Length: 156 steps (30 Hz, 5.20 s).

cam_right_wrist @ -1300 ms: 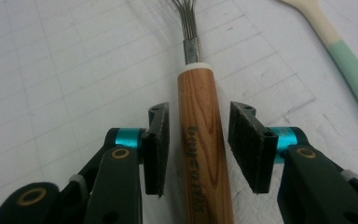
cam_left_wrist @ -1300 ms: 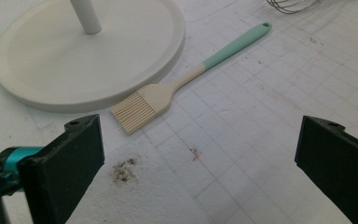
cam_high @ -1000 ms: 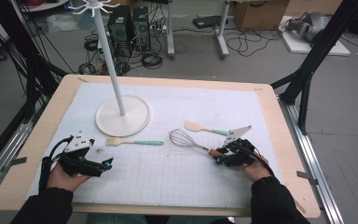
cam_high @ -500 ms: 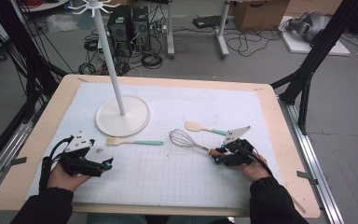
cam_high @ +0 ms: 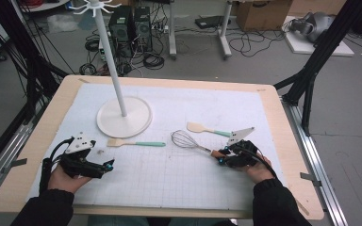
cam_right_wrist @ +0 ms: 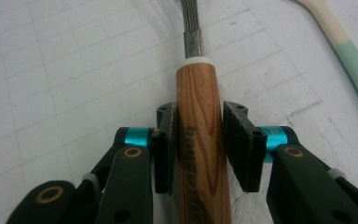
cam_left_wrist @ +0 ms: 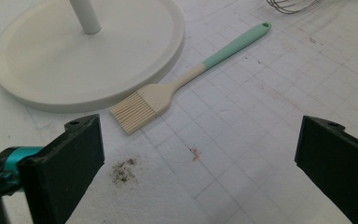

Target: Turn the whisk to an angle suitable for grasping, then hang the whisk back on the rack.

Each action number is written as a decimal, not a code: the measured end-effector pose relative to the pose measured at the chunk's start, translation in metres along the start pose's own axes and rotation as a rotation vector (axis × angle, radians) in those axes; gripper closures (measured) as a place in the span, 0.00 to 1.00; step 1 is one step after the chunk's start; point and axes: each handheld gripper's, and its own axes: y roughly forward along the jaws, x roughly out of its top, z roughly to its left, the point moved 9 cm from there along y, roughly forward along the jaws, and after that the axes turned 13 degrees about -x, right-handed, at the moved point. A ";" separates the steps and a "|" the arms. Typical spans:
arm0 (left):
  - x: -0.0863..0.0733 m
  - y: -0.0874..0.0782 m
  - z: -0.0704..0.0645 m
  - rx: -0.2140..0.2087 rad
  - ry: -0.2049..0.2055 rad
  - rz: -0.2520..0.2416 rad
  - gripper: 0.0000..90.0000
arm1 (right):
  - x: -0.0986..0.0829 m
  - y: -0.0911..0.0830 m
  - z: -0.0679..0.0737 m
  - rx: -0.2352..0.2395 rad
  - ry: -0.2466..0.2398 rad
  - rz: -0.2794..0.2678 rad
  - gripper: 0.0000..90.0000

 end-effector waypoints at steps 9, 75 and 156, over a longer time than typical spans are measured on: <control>0.000 -0.001 0.000 0.002 0.003 0.000 0.02 | -0.001 -0.001 -0.001 -0.002 -0.001 -0.004 0.72; 0.001 -0.001 0.000 -0.001 0.008 -0.002 0.02 | -0.001 -0.005 0.000 0.057 0.037 -0.012 0.77; 0.008 -0.001 -0.008 -0.052 0.046 -0.015 0.02 | 0.086 -0.021 0.039 0.164 -0.108 -0.134 0.78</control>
